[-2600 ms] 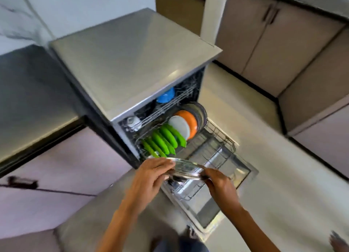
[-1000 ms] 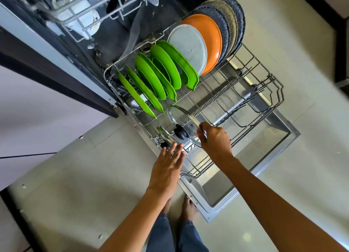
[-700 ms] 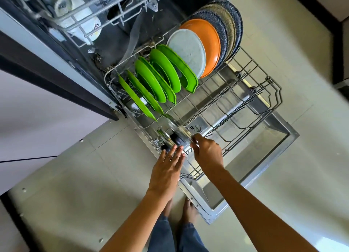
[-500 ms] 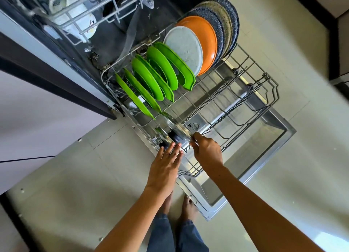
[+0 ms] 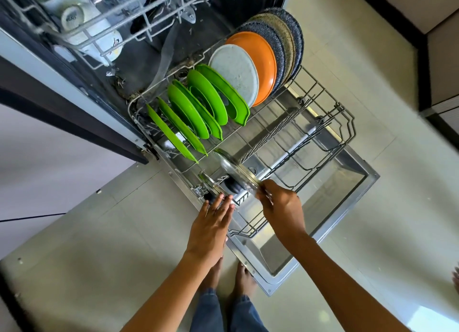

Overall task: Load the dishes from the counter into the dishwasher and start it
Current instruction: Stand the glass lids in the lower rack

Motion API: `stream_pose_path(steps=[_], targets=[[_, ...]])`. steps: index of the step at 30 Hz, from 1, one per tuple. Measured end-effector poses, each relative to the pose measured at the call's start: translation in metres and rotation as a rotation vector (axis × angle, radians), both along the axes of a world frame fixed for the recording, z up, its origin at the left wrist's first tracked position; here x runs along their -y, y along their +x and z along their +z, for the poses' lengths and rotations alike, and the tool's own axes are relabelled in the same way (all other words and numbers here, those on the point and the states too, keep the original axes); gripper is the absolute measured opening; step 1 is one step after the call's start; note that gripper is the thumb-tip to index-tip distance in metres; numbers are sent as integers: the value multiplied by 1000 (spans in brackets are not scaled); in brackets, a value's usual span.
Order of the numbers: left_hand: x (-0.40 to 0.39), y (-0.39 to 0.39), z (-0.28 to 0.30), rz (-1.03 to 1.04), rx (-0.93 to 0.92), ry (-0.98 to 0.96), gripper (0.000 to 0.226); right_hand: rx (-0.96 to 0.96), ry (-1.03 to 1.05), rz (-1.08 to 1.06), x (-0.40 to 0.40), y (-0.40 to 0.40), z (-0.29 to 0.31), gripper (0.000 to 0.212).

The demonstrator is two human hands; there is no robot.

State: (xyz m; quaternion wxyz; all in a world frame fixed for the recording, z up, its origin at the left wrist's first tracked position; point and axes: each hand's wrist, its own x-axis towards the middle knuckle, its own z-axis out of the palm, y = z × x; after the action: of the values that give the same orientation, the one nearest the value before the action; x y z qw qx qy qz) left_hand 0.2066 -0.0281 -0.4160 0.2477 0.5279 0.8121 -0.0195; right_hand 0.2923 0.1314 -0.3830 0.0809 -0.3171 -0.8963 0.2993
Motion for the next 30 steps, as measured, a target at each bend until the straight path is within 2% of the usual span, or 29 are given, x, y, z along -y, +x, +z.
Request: stream_pose_path(steps=[5,17,30], targets=[[1,-1,-7,3,-2,72,91,54,66,20,-16,10,5,8],[1,2,-8,7,-29,117,92,16,69,56,-8,21,-10,11],[3,3,-10,12,-93,180,93,98,111,160,-28,3,-1,10]])
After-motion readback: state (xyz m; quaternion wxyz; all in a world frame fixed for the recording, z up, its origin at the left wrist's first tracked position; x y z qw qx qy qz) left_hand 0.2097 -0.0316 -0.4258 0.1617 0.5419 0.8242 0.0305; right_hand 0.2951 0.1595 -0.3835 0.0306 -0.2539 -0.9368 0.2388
